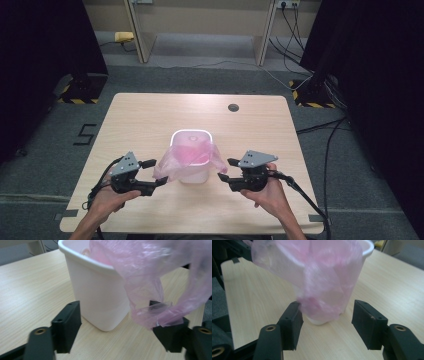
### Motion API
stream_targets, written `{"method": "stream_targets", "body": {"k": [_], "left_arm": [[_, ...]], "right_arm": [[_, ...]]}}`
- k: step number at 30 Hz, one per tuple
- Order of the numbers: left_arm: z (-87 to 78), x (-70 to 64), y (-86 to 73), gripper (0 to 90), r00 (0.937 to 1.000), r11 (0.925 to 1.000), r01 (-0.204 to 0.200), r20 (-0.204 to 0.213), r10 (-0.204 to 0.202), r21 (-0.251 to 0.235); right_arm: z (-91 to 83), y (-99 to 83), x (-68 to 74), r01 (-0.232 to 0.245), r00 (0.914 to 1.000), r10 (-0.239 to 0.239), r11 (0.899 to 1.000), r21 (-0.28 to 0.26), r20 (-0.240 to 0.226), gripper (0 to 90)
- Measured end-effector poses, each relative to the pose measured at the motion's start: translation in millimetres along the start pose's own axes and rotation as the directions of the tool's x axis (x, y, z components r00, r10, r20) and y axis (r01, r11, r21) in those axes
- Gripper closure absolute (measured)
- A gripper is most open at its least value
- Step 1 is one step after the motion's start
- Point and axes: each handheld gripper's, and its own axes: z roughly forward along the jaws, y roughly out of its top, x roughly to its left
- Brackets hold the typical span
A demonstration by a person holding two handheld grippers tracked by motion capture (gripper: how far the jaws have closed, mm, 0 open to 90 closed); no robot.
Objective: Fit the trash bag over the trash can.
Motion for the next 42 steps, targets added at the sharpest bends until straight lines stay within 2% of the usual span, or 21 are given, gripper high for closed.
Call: {"method": "stream_targets", "body": {"k": [3, 6, 11, 16, 22, 26, 28, 31, 34, 36, 38, 40, 42], "left_arm": [[-3.9, -6.7, 6.5, 22.0, 0.9999, 0.9998, -0.014, 0.001, 0.014, -0.015], [-7.0, -11.9, 14.2, 18.3, 0.9999, 0.9994, -0.012, -0.009, 0.012, -0.032], [-10.0, -14.1, 27.2, 17.3, 0.9991, 0.9981, -0.025, -0.035, 0.023, -0.057], [-11.3, -14.3, 37.8, 18.2, 0.9973, 0.9956, -0.056, -0.052, 0.052, -0.075], [-16.1, -18.0, 47.4, 17.8, 0.9957, 0.9921, -0.084, -0.045, 0.081, -0.092], [-10.7, -16.6, 47.4, 28.4, 0.9932, 0.9915, -0.11, -0.047, 0.106, -0.07], [-7.4, -15.0, 45.4, 37.4, 0.9925, 0.9909, -0.117, -0.046, 0.114, -0.067], [-6.2, -11.9, 43.8, 64.2, 0.9896, 0.9871, -0.142, -0.036, 0.139, -0.075], [-5.7, -6.0, 46.8, 77.6, 0.9939, 0.9888, -0.11, -0.006, 0.11, -0.1], [-3.5, -0.9, 50.0, 81.3, 0.9961, 0.9903, -0.086, 0.014, 0.088, -0.109], [0.6, 7.0, 53.0, 84.5, 0.998, 0.992, -0.056, 0.023, 0.059, -0.113], [7.2, 19.1, 53.9, 85.7, 0.9993, 0.9934, -0.004, 0.036, 0.009, -0.115], [15.5, 33.2, 52.0, 86.2, 0.9966, 0.9909, 0.065, 0.057, -0.059, -0.118]], "right_arm": [[-11.8, 7.7, 3.7, 0.0, 0.9999, -0.001, 0.998, -0.062, -0.017, 39.3], [-18.8, 16.6, 7.0, 0.006, 0.9999, -0.007, 0.994, -0.108, -0.012, 39.3], [-15.2, 27.1, 10.3, 0.001, 0.9997, -0.004, 0.989, -0.145, -0.025, 40.3], [-3.6, 31.5, 11.1, 0.023, 0.9997, -0.023, 0.991, -0.129, -0.002, 40.6], [6.7, 33.3, 14.3, 0.03, 0.9995, -0.03, 0.992, -0.124, 0.003, 43.3], [12.3, 31.5, 13.4, 0.054, 0.9982, -0.051, 0.994, -0.1, 0.031, 48.3], [14.2, 31.1, 11.1, 0.065, 0.9966, -0.06, 0.994, -0.09, 0.056, 55.4], [14.2, 31.9, 6.1, 0.08, 0.9956, -0.075, 0.992, -0.098, 0.056, 72.2], [13.1, 35.2, -0.9, 0.09, 0.9947, -0.084, 0.989, -0.116, 0.06, 82.5], [14.9, 39.5, -6.3, 0.115, 0.9909, -0.106, 0.988, -0.101, 0.083, 86.5], [19.9, 44.3, -12.8, 0.114, 0.9906, -0.106, 0.989, -0.09, 0.087, 87.7], [27.7, 48.5, -20.9, 0.108, 0.991, -0.101, 0.991, -0.076, 0.088, 87.9], [36.3, 51.3, -29.9, 0.094, 0.9917, -0.088, 0.994, -0.058, 0.093, 88.0]]}}
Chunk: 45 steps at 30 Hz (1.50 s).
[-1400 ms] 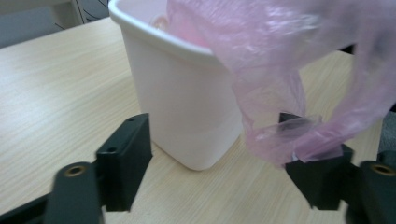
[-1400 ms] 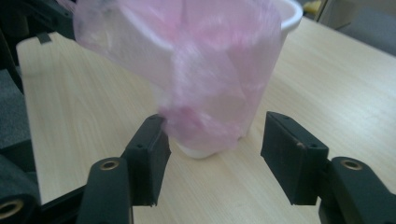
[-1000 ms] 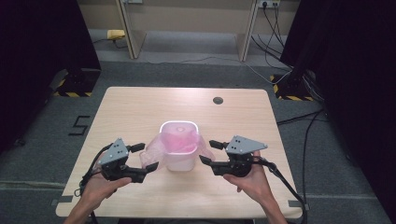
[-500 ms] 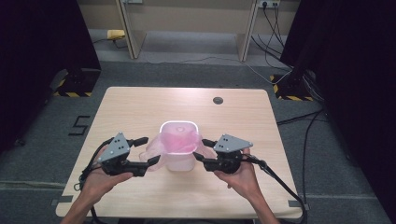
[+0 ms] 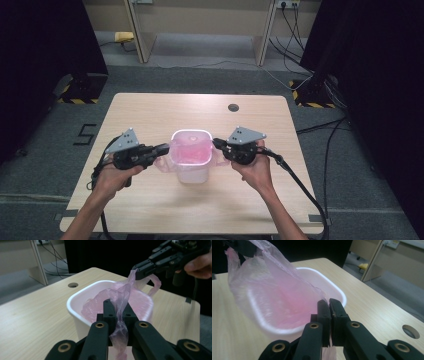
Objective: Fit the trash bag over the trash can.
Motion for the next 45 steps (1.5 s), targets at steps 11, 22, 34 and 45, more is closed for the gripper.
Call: {"method": "stream_targets", "body": {"k": [11, 22, 34, 45], "left_arm": [[24.3, 33.3, -10.1, 86.7, 0.9955, 0.9958, 0.089, -0.033, -0.089, 0.018], [45.7, 59.4, -28.7, 88.8, 0.9784, 0.9777, 0.206, -0.025, -0.205, 0.04], [54.7, 60.1, -47.6, 89.0, 0.9763, 0.9695, 0.216, -0.032, -0.214, 0.116], [27.3, 52.9, -46.5, 52.2, 0.9772, 0.9737, 0.209, -0.055, -0.205, 0.09]], "right_arm": [[40.8, -6.4, -30.7, -0.052, 0.9986, 0.051, 0.997, 0.065, 0.014, 89.0], [66.0, -17.1, -37.2, -0.048, 0.9981, 0.053, 0.991, 0.126, -0.032, 90.0], [87.1, -37.9, -29.9, -0.032, 0.9964, 0.047, 0.979, 0.203, -0.071, 90.0], [53.4, -35.6, -28.9, -0.153, 0.9879, 0.148, 0.978, 0.143, 0.047, 54.1]]}}
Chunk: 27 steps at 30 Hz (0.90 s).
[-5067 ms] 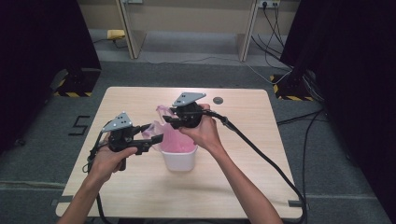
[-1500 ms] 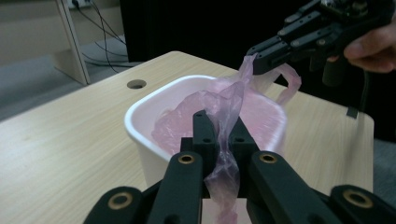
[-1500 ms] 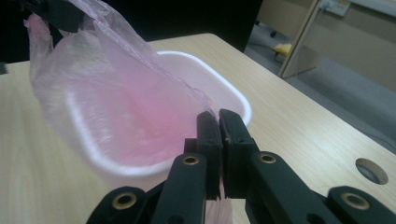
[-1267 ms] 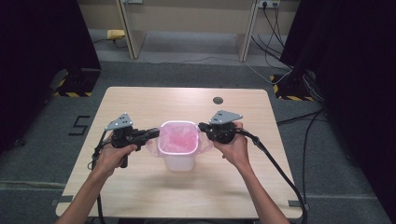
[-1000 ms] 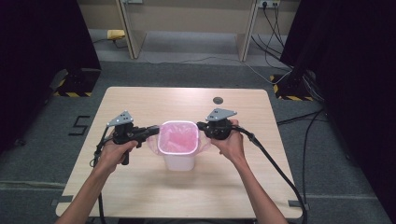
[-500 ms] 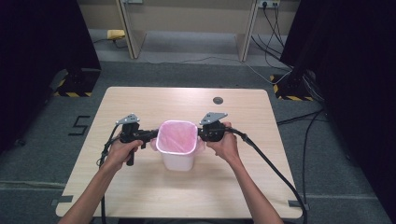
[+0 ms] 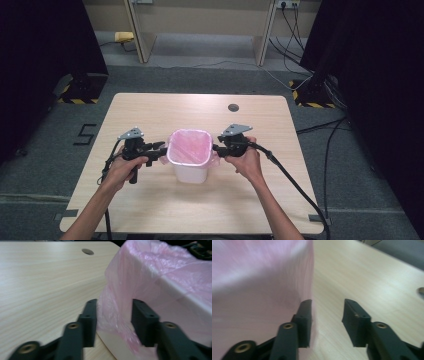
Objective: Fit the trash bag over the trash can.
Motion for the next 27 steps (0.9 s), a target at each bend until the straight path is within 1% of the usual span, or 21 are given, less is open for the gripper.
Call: {"method": "stream_targets", "body": {"k": [1, 4, 6, 8, 11, 14, 15, 16, 17, 18, 19, 20, 21, 23, 25, 27], "left_arm": [[-3.5, -1.6, 0.5, 49.9, 1.0, 1.0, 0.001, -0.003, -0.001, -0.001], [-12.9, -7.1, -0.5, 42.5, 0.9997, 0.9999, 0.014, -0.018, -0.014, -0.007], [-19.8, -10.2, -3.3, 39.7, 0.9994, 0.9998, 0.017, -0.03, -0.017, -0.014], [-27.8, -12.2, -6.5, 39.1, 0.9992, 0.9993, 0.017, -0.037, -0.018, -0.033], [-40.0, -16.7, -10.6, 42.4, 0.9992, 0.998, -0.022, -0.035, 0.02, -0.059], [-45.6, -24.2, -14.8, 46.3, 0.9976, 0.9943, -0.067, -0.024, 0.065, -0.083], [-45.7, -27.3, -17.0, 47.1, 0.9956, 0.9912, -0.094, -0.017, 0.093, -0.093], [-44.8, -30.6, -19.4, 49.3, 0.9929, 0.988, -0.118, -0.003, 0.119, -0.099], [-43.4, -33.9, -21.2, 49.4, 0.9902, 0.9854, -0.138, 0.008, 0.139, -0.1], [-41.9, -37.1, -22.7, 49.4, 0.9858, 0.9815, -0.166, 0.01, 0.167, -0.096], [-39.9, -40.1, -23.7, 49.3, 0.9793, 0.9755, -0.201, 0.01, 0.202, -0.09], [-37.6, -42.5, -24.3, 48.8, 0.9734, 0.9705, -0.227, 0.011, 0.229, -0.08], [-35.1, -44.1, -24.9, 48.2, 0.9693, 0.967, -0.244, 0.014, 0.245, -0.074], [-29.6, -46.2, -26.3, 47.6, 0.9627, 0.9616, -0.268, 0.024, 0.27, -0.06], [-24.5, -47.9, -28.0, 47.8, 0.9554, 0.9551, -0.294, 0.019, 0.295, -0.04], [-20.6, -49.2, -29.2, 54.9, 0.9476, 0.9475, -0.319, 0.014, 0.319, -0.025]], "right_arm": [[-7.7, 2.5, 0.9, -0.015, 0.9999, 0.015, 1.0, -0.018, 0.0, 52.3], [-27.2, 7.4, 6.7, -0.033, 0.9994, 0.033, 0.998, -0.056, -0.005, 49.3], [-36.6, 5.6, 12.9, -0.028, 0.9995, 0.028, 0.998, -0.055, -0.013, 47.9], [-42.8, -0.5, 19.2, -0.01, 0.9996, 0.009, 0.999, -0.05, -0.025, 47.7], [-49.4, -13.1, 29.0, 0.029, 0.9982, -0.03, 0.999, -0.037, -0.052, 47.3], [-50.4, -24.4, 37.9, 0.06, 0.9942, -0.062, 0.998, -0.027, -0.088, 47.2], [-49.3, -27.1, 41.0, 0.074, 0.9929, -0.075, 0.997, -0.019, -0.093, 46.1], [-47.7, -28.6, 43.9, 0.095, 0.9913, -0.095, 0.995, -0.01, -0.09, 45.1], [-46.4, -29.6, 46.9, 0.118, 0.9893, -0.117, 0.993, -0.005, -0.087, 45.1], [-45.2, -30.2, 49.3, 0.128, 0.9878, -0.129, 0.992, -0.01, -0.088, 45.0], [-44.0, -30.4, 50.9, 0.133, 0.9864, -0.134, 0.991, -0.016, -0.095, 45.2], [-42.8, -30.6, 51.8, 0.135, 0.9856, -0.136, 0.991, -0.016, -0.1, 46.7], [-41.6, -30.9, 51.7, 0.144, 0.9843, -0.144, 0.99, -0.014, -0.102, 50.1], [-39.3, -32.7, 50.2, 0.166, 0.9809, -0.164, 0.986, 0.008, -0.105, 55.7], [-36.9, -34.8, 49.8, 0.183, 0.9771, -0.18, 0.983, 0.024, -0.114, 62.5], [-34.7, -36.3, 51.1, 0.199, 0.9714, -0.195, 0.98, 0.018, -0.136, 70.6]]}}
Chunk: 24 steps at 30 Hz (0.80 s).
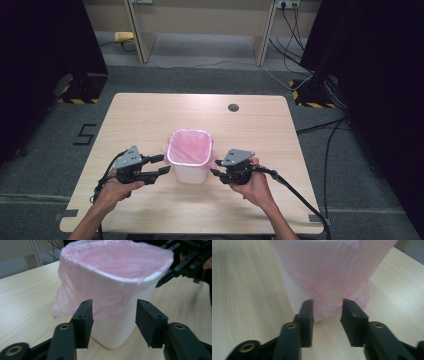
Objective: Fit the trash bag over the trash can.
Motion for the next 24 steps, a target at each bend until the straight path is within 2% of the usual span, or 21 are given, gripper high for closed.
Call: {"method": "stream_targets", "body": {"k": [4, 7, 13, 16, 19, 22, 24], "left_arm": [[4.0, -2.8, -0.9, 78.1, 0.9991, 0.9988, -0.042, 0.005, 0.042, 0.026], [6.3, -6.3, -3.7, 88.5, 0.998, 0.9968, -0.063, 0.009, 0.062, 0.05], [15.1, -9.3, -14.1, 89.9, 0.9964, 0.9908, -0.083, 0.024, 0.081, 0.107], [20.5, -5.6, -19.1, 90.0, 0.9974, 0.989, -0.071, 0.02, 0.069, 0.13], [26.8, -0.8, -23.9, 90.0, 0.9971, 0.9832, -0.076, 0.002, 0.076, 0.166], [32.9, 3.5, -28.2, 90.0, 0.9978, 0.9782, -0.063, -0.004, 0.066, 0.198], [36.4, 5.9, -29.8, 89.9, 0.9984, 0.9754, -0.057, 0.007, 0.056, 0.213]], "right_arm": [[3.4, -0.8, 0.8, 0.01, 0.9998, -0.01, 1.0, -0.011, -0.018, 80.8], [5.7, -1.9, 1.4, 0.014, 0.9995, -0.015, 1.0, -0.005, -0.029, 85.5], [13.2, -6.6, 5.0, 0.04, 0.9985, -0.039, 0.999, 0.034, -0.038, 90.0], [18.5, -9.0, 6.5, 0.042, 0.9982, -0.04, 0.998, 0.048, -0.045, 90.0], [26.4, -12.2, 6.9, 0.042, 0.9981, -0.039, 0.997, 0.071, -0.048, 90.0], [35.4, -16.0, 5.5, 0.036, 0.9985, -0.032, 0.995, 0.092, -0.045, 90.0], [39.9, -17.8, 3.2, 0.032, 0.9989, -0.028, 0.994, 0.105, -0.038, 90.0]]}}
